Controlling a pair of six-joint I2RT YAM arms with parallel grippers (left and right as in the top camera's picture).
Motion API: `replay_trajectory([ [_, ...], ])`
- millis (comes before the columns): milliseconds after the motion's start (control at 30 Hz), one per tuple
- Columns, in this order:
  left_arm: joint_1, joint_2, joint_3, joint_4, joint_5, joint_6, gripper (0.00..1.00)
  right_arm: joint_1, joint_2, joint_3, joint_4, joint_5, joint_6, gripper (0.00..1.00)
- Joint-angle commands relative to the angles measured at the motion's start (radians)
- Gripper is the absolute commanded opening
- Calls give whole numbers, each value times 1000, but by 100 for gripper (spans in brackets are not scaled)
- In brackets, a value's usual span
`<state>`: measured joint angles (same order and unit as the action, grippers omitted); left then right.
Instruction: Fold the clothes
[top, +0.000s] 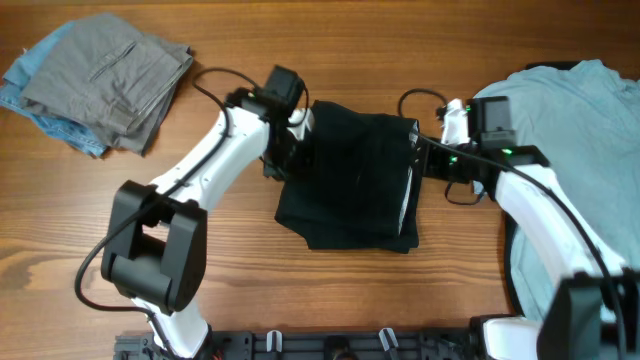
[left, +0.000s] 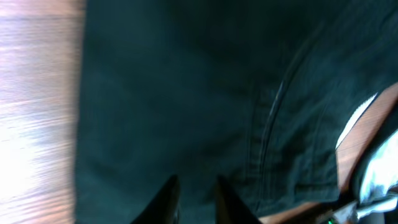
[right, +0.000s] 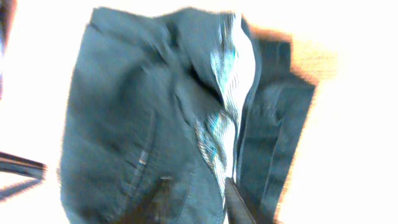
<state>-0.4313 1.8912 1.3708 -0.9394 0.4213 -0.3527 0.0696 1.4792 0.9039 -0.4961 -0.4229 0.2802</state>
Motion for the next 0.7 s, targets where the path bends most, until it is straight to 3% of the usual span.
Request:
replay_trajectory([
  [0, -57, 3, -138, 106, 83, -10, 7, -6, -152, 9, 39, -28, 11, 7],
  [133, -103, 3, -219, 232, 84, -74, 4, 69, -109, -14, 172, -48, -125, 4],
  [267, -122, 3, -219, 258, 80, -74, 6, 101, 129, -22, 253, 16, -120, 6],
  [333, -119, 3, -219, 251, 61, -74, 19, 92, 256, -22, 235, 154, -83, 5],
  [367, -115, 3, -219, 240, 52, -73, 31, 71, 320, -22, 194, 284, 31, 4],
  [400, -109, 3, -219, 230, 52, -73, 32, 51, 352, -22, 153, 360, 116, 4],
  [500, -90, 3, -219, 211, 26, -73, 44, -13, 363, -22, 67, 370, 164, 4],
  [567, -62, 3, -219, 207, -31, -73, 48, -29, 328, -19, 37, 271, 80, 4],
  [600, -46, 3, -219, 207, -33, -74, 34, -29, 310, -17, 29, 240, 59, 5],
  [633, -27, 3, -219, 203, -12, -73, 11, -29, 277, -12, 12, 204, 34, 5],
  [667, -16, 3, -219, 196, 5, -73, 10, -29, 243, -8, -3, 188, 19, 6],
])
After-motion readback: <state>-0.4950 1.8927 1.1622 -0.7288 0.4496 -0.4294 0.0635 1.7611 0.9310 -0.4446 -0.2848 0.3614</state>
